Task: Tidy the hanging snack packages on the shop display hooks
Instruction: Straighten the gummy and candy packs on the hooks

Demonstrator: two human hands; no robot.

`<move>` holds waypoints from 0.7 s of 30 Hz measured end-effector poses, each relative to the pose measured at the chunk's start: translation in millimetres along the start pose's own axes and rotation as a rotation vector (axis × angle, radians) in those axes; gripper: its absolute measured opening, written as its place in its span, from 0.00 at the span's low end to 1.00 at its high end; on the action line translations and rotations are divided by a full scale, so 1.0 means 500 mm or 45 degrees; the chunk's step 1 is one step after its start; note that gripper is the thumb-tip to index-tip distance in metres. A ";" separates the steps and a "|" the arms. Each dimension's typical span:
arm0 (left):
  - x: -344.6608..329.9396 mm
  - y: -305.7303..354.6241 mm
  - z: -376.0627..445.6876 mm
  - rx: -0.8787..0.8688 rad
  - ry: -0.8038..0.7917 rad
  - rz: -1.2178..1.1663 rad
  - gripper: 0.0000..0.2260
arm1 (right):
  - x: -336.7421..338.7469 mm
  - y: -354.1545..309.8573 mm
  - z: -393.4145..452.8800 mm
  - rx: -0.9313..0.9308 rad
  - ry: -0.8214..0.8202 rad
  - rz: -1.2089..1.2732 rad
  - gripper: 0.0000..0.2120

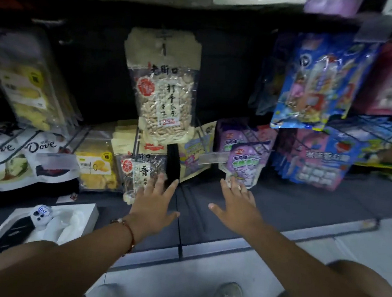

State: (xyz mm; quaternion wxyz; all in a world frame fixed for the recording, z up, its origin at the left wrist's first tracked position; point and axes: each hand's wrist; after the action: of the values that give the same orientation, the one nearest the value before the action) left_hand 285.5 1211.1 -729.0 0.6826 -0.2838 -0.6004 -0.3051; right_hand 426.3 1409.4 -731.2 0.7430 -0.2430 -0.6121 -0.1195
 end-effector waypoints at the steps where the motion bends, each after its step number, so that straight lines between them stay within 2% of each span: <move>1: 0.005 0.011 0.007 -0.045 0.013 0.026 0.39 | 0.010 0.012 -0.011 0.011 0.010 -0.040 0.40; 5: 0.006 0.045 0.038 -0.130 0.040 0.091 0.38 | 0.034 0.050 -0.023 0.015 0.037 -0.164 0.40; 13: -0.075 0.089 0.152 -0.045 -0.037 0.065 0.39 | -0.047 0.059 0.122 0.122 -0.030 -0.106 0.40; 19: -0.161 0.091 0.282 0.062 -0.019 0.183 0.34 | -0.145 0.055 0.276 0.247 -0.055 -0.070 0.31; 21: -0.185 0.086 0.317 0.073 0.039 0.267 0.35 | -0.170 0.053 0.312 0.296 0.070 -0.102 0.30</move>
State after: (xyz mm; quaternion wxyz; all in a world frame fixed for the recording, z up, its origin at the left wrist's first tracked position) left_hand 207.0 1365.9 -803.1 0.7277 -0.3206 -0.5654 -0.2190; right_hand 286.9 1500.9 -798.3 0.7775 -0.1271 -0.6102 -0.0837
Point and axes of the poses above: each hand's wrist, its own z-axis towards the middle knuckle, its own x-axis out of the back of the hand, y = z × x, and after that the axes turned 12 degrees about y, right-handed
